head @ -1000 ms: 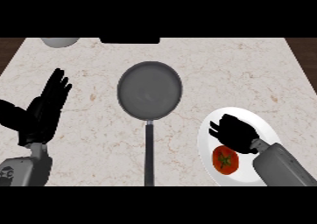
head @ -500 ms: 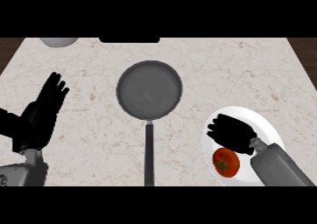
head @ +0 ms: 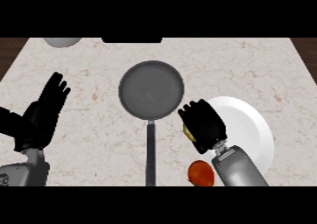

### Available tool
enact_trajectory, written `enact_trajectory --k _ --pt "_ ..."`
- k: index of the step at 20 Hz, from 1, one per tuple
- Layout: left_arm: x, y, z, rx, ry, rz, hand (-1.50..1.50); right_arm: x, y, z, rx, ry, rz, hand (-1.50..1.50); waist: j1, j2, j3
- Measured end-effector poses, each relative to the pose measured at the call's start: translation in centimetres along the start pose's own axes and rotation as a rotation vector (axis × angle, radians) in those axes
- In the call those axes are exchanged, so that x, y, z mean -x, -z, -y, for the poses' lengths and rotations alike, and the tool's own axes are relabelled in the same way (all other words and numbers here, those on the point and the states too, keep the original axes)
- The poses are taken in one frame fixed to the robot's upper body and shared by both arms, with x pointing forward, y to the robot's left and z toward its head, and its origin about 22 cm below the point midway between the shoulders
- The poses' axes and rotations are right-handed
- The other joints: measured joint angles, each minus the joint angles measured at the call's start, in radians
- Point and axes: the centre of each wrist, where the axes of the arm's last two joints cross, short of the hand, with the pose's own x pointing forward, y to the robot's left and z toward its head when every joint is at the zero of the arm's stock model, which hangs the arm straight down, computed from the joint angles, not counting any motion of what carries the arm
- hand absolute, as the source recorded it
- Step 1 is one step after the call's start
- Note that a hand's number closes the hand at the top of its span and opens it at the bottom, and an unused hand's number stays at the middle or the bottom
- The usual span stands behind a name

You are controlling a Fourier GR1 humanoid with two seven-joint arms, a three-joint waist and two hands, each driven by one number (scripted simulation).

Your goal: Pick the squash from the plate and place it in the pan

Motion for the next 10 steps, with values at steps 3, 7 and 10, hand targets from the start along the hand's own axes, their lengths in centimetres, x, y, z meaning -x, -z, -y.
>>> enact_trajectory --k 3,7,10 --pt "-0.2 0.2 0.6 0.023 -0.001 0.003 0.0 -0.8 0.3 3.1 0.136 0.026 -0.131 1.5 0.025 -0.003 -0.001" --pt "-0.4 0.5 1.4 0.059 0.001 0.009 0.0 -2.1 0.6 6.7 0.272 0.061 -0.286 1.5 0.064 0.001 -0.005" --pt "-0.6 0.8 2.0 0.085 0.005 0.014 0.0 -3.1 0.8 8.9 0.336 0.096 -0.392 1.5 0.092 0.007 -0.007"
